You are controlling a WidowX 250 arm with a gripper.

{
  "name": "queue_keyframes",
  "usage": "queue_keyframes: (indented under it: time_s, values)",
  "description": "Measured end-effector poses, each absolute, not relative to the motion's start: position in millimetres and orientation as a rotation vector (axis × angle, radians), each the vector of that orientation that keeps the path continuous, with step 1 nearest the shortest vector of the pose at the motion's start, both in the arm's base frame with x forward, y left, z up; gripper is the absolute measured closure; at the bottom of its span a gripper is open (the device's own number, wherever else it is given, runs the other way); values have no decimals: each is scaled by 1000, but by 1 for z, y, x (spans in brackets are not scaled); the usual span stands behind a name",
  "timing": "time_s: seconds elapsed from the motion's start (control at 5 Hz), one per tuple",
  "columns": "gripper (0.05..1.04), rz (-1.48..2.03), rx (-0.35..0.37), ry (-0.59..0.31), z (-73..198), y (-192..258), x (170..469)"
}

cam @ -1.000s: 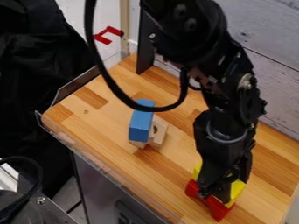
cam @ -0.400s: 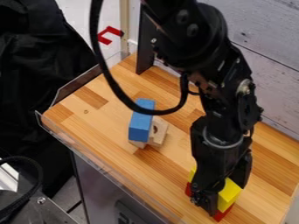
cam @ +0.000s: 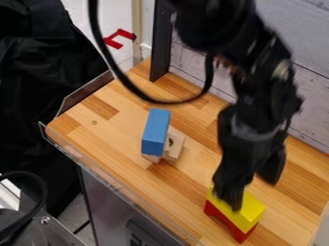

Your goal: Put the yellow bar on top of the red arch

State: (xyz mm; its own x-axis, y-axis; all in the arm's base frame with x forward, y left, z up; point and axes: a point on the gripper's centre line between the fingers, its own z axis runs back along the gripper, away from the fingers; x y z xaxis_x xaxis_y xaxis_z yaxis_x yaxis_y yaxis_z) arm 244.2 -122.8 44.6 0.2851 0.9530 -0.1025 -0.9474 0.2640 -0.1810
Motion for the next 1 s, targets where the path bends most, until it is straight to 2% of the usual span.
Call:
queue_keyframes:
  time_s: [0.2,0.4,0.8,1.0]
  values:
    - [84,1216,-183,-111,76,-116,258]
    - [84,1090,-147,-103,91,-111,262]
    - [84,684,-103,48,89,-61,255]
    - [84,602,-69,81,78,-45,243]
